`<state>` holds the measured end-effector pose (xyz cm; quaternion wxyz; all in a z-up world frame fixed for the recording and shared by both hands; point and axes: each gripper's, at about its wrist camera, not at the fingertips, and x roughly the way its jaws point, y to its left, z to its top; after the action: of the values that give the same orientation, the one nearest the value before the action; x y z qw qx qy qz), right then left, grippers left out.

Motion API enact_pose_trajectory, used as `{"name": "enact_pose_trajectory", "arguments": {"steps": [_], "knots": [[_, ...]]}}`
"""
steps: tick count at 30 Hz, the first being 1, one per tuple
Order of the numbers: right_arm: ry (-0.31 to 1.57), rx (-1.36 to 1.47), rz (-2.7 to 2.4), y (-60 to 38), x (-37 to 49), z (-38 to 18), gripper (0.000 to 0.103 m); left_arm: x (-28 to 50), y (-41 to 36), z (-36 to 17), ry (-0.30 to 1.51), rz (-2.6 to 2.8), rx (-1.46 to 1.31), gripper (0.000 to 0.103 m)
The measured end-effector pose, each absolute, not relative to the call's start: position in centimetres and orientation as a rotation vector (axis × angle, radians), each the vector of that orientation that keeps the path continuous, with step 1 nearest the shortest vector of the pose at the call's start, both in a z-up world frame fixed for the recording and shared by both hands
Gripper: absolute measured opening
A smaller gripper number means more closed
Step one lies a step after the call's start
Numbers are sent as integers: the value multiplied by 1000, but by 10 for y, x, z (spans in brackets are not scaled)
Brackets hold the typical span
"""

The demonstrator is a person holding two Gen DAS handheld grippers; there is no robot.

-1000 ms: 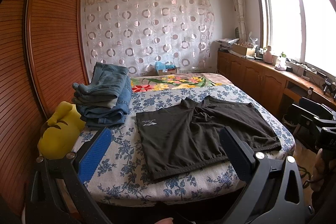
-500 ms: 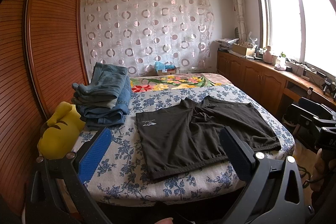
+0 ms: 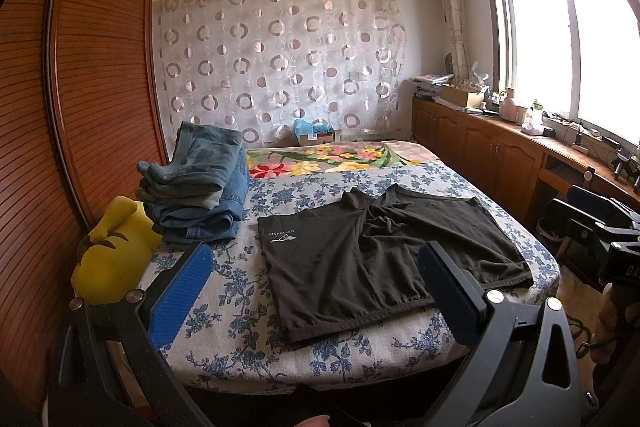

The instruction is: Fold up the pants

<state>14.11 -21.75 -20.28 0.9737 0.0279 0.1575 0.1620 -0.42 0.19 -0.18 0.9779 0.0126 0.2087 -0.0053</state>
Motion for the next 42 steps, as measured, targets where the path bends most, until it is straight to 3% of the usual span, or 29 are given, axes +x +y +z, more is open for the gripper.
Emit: {"name": "enact_pose_trajectory", "arguments": {"steps": [25,42], "knots": [[359,48,323,-225,146,-207,102,13,-11,-28,509,-73,22,103],[434,19,320,-254,174,-220,96,39,-9,-68,608,-112,20,103]]}}
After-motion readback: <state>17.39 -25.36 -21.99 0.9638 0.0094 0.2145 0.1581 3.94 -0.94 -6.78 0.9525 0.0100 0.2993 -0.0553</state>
